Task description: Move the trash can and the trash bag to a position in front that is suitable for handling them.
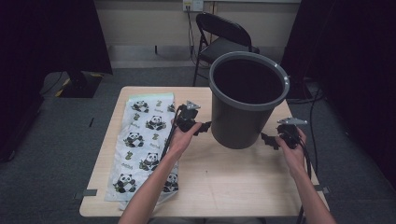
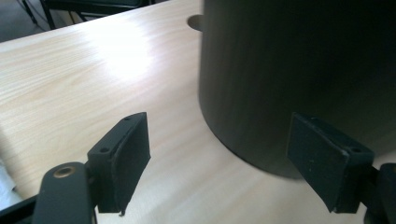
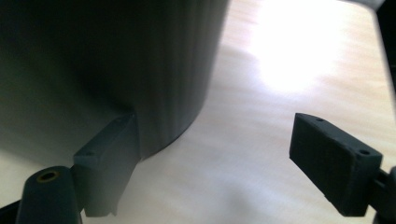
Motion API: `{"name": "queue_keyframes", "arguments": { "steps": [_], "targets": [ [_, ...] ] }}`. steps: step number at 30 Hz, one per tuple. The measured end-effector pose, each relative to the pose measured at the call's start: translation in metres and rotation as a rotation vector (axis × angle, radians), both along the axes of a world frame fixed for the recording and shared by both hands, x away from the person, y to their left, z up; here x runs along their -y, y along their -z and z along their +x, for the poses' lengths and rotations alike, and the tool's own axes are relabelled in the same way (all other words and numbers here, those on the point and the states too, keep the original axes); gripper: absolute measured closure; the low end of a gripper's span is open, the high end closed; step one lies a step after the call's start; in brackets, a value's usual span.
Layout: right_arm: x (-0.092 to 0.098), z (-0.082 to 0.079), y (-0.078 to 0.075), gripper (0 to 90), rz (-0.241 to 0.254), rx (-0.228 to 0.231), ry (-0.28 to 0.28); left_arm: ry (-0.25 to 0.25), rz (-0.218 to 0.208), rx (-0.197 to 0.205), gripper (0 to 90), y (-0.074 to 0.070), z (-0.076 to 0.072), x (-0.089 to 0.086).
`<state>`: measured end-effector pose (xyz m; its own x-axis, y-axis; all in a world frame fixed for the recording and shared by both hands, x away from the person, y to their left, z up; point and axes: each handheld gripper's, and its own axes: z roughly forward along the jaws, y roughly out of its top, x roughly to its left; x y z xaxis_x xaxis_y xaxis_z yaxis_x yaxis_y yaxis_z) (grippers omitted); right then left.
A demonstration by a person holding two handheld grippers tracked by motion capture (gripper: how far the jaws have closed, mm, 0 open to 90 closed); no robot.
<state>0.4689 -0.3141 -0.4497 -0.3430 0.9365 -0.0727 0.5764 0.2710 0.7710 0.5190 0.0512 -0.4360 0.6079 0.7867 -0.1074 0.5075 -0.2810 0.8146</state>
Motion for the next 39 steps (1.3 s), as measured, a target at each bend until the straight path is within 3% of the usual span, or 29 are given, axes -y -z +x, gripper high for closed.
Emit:
{"name": "queue_keyframes", "arguments": {
  "steps": [2, 3, 4, 5, 6, 9, 11, 12, 13, 14, 15, 16, 18, 19, 20, 22, 24, 26, 31, 33, 36, 37, 39],
  "targets": [
    [0.002, 0.01, -0.003, 17.2, -0.031, 0.012, 0.052, -0.007, 0.035, -0.002, 20.3, 0.002, 0.009, 0.005],
    [0.002, 0.01, -0.003, 17.2, -0.031, 0.012, 0.052, -0.007, 0.035, -0.002, 20.7, 0.002, 0.009, 0.005],
    [0.009, 0.021, -0.011, 16.8, -0.005, 0.043, 0.15, -0.035, 0.054, -0.001, 23.2, 0.005, 0.017, 0.009],
    [0.009, 0.021, -0.011, 16.8, -0.005, 0.043, 0.15, -0.035, 0.054, -0.001, 24.2, 0.005, 0.017, 0.009],
    [0.014, 0.03, -0.018, 15.7, 0.082, 0.058, 0.167, -0.061, 0.022, -0.01, 22.4, 0.01, 0.026, 0.007],
    [0.013, 0.042, -0.024, 21.8, 0.105, 0.109, 0.214, -0.073, -0.027, -0.03, 21.7, 0.015, 0.035, 0.005],
    [0.013, 0.045, -0.024, 24.9, 0.124, 0.111, 0.203, -0.073, -0.034, -0.024, 25.3, 0.016, 0.037, 0.005],
    [0.014, 0.05, -0.021, 24.5, 0.18, 0.143, 0.223, -0.067, -0.032, -0.01, 25.0, 0.018, 0.039, 0.005],
    [0.014, 0.05, -0.021, 24.5, 0.18, 0.143, 0.223, -0.067, -0.032, -0.01, 24.9, 0.018, 0.039, 0.005],
    [0.014, 0.051, -0.018, 28.1, 0.216, 0.151, 0.228, -0.067, -0.073, -0.014, 24.7, 0.018, 0.042, 0.002],
    [0.014, 0.051, -0.018, 28.1, 0.216, 0.151, 0.228, -0.067, -0.073, -0.014, 25.1, 0.018, 0.042, 0.002],
    [0.01, 0.048, -0.017, 42.9, 0.197, 0.174, 0.194, -0.048, -0.06, 0.011, 28.3, 0.017, 0.04, 0.004],
    [0.004, 0.044, -0.018, 54.0, 0.184, 0.189, 0.162, -0.015, -0.013, 0.04, 39.9, 0.013, 0.037, 0.004],
    [0.004, 0.044, -0.018, 54.0, 0.184, 0.189, 0.162, -0.015, -0.013, 0.04, 44.5, 0.013, 0.037, 0.004],
    [0.0, 0.038, -0.018, 54.9, 0.172, 0.189, 0.119, -0.012, 0.045, 0.075, 45.6, 0.009, 0.033, 0.002],
    [0.0, 0.036, -0.018, 53.1, 0.179, 0.183, 0.106, -0.011, 0.062, 0.094, 45.8, 0.008, 0.03, -0.001],
    [-0.005, 0.027, -0.016, 52.5, 0.219, 0.179, 0.072, -0.014, 0.041, 0.072, 47.7, 0.009, 0.025, -0.01],
    [-0.011, 0.019, -0.014, 52.4, 0.215, 0.185, 0.048, 0.004, 0.036, 0.078, 51.0, 0.009, 0.02, -0.018],
    [-0.024, 0.001, -0.015, 53.0, 0.206, 0.176, -0.008, 0.037, 0.074, 0.073, 52.1, 0.005, 0.001, -0.035],
    [-0.029, -0.012, -0.015, 53.1, 0.208, 0.176, -0.027, 0.056, 0.104, 0.086, 54.5, 0.002, -0.013, -0.039],
    [-0.031, -0.019, -0.015, 53.1, 0.212, 0.17, -0.039, 0.065, 0.099, 0.085, 55.4, 0.002, -0.023, -0.042],
    [-0.033, -0.028, -0.017, 53.6, 0.196, 0.16, -0.052, 0.074, 0.088, 0.091, 55.4, 0.004, -0.036, -0.047],
    [-0.035, -0.035, -0.019, 59.5, 0.196, 0.143, -0.075, 0.087, 0.08, 0.101, 56.0, 0.005, -0.047, -0.051]
  ]
}}
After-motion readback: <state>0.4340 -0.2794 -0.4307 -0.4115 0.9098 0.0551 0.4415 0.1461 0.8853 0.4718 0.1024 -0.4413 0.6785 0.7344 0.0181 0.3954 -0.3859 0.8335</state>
